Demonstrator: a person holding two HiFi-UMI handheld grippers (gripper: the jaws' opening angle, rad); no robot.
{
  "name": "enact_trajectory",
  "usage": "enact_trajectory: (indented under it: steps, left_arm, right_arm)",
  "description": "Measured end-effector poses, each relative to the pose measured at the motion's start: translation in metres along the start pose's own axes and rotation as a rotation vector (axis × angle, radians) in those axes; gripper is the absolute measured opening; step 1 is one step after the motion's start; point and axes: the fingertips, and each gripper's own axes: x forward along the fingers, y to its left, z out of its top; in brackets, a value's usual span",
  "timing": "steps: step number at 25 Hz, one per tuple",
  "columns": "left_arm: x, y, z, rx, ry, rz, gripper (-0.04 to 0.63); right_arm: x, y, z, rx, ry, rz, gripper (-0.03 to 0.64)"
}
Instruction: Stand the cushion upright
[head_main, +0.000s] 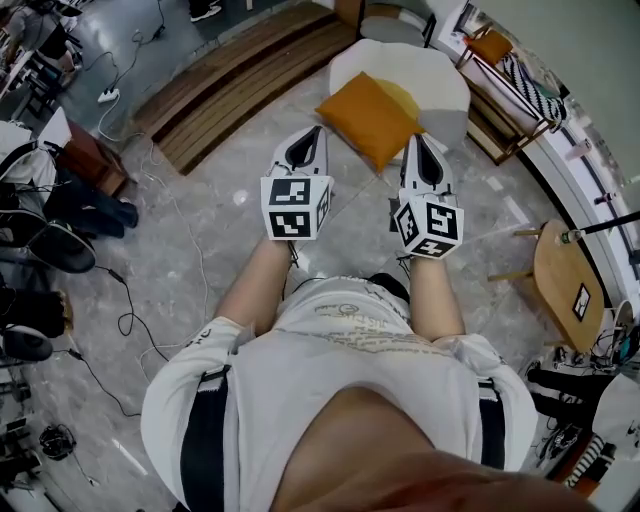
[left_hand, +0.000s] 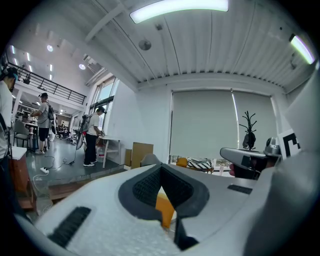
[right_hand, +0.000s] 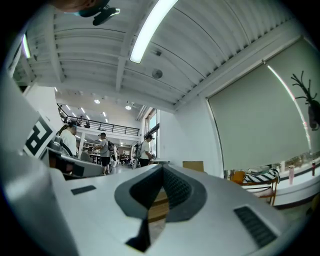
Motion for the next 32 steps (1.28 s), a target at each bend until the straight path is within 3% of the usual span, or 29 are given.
enact_trajectory:
  steps: [17,32]
  left_arm:
    - [0.023,0.028,-0.016,-0.016,0.039,0.027,0.02]
    - [0.136,0.029,-0.021,0.016,0.082,-0.006,0.02]
  right_arm:
    - [0.053,0.0,-0.006,0.019,0.0,0.03,0.028]
    - [0.134,-0.072,-0.031,0.058,-0.021,-0.007,0.028]
